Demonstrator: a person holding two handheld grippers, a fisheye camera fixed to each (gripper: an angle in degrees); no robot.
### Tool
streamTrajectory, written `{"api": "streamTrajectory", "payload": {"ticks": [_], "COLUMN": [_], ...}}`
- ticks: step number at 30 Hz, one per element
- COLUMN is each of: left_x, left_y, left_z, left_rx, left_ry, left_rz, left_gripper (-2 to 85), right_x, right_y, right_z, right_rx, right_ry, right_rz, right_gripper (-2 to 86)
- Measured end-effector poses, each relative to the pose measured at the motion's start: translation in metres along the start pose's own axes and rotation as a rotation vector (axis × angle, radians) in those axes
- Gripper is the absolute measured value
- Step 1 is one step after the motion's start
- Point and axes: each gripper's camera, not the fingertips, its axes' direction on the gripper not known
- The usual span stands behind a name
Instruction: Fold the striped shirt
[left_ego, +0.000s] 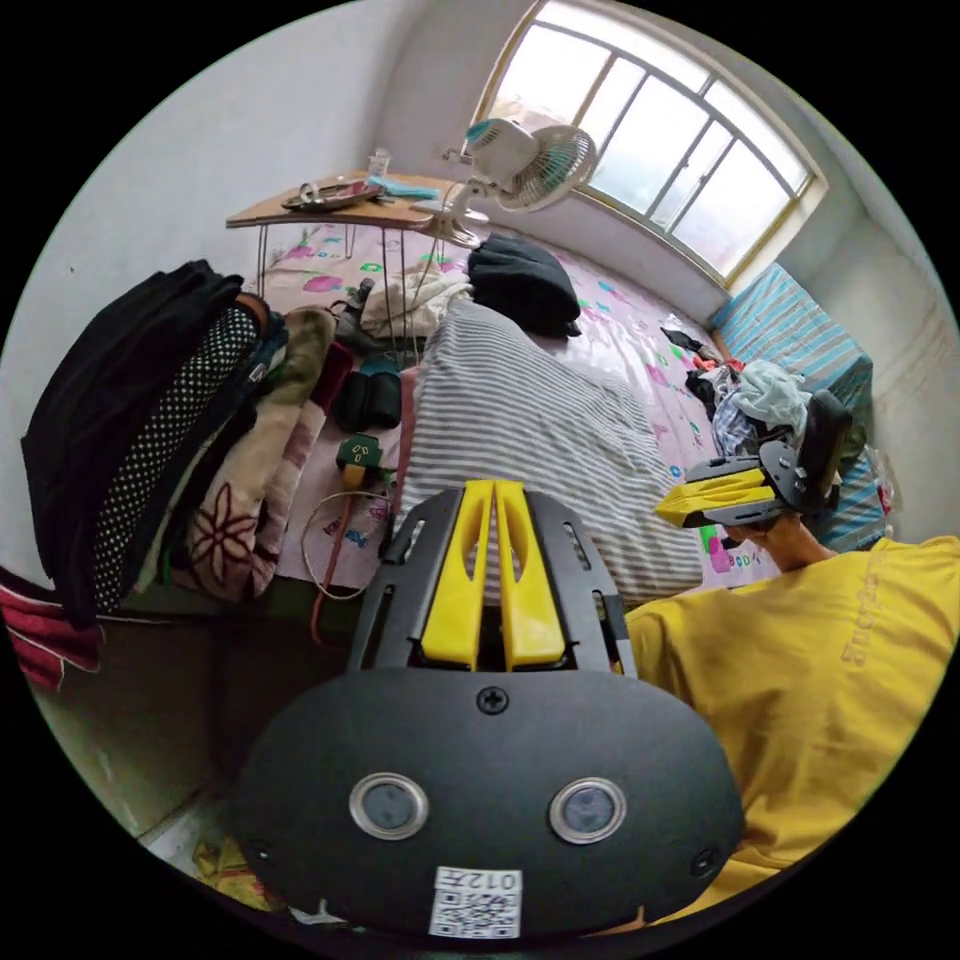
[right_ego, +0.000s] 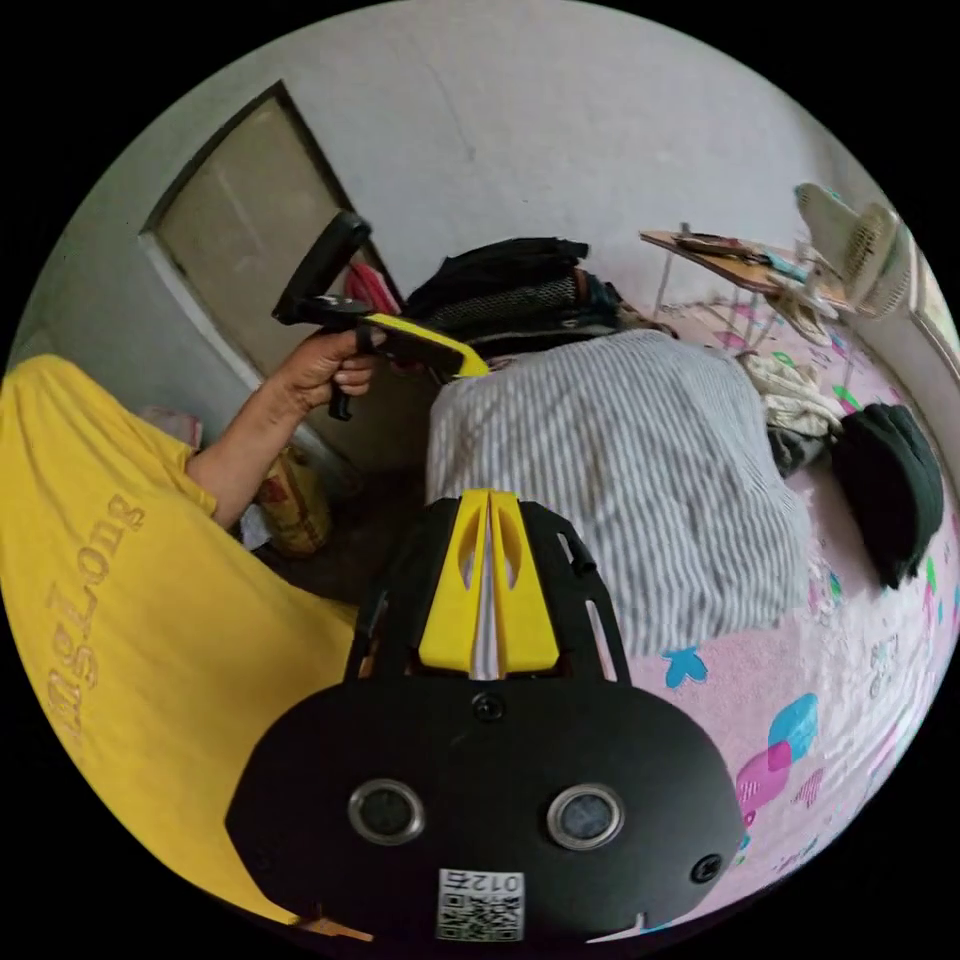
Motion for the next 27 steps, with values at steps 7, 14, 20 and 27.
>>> {"api": "streamTrajectory", "payload": {"ticks": [7,14,20,27], "left_x": [-0.012,-0.031,0.020,0.074], "left_y": [0.005,0.017,-0.017,-0.045], "left_z": [0.019,0.002,-0.031,0.020], "left_rx": [-0.057,0.048,0.180,-0.009], "left_ry": [0.057,0.206,0.169,0.151], "left_rz": [-0.010,-0.082,0.146,0.322], "left_gripper": [0.4,0.4,0.3,0.3], "right_x": [-0.002,0.021,0.067,0.119], "right_y": [-0.025,-0.049,-0.084,-0.141], "right_z": [0.071,0.075,0.039,0.063], "right_rx": [-0.191,-0.196,-0.038,0.046], "right_ry": [-0.019,-0.081,0.154,0.218], "right_rz": [-0.090,-0.038,0.039,0.132], "right_gripper": [0.2,0.0,0.1,0.2]}}
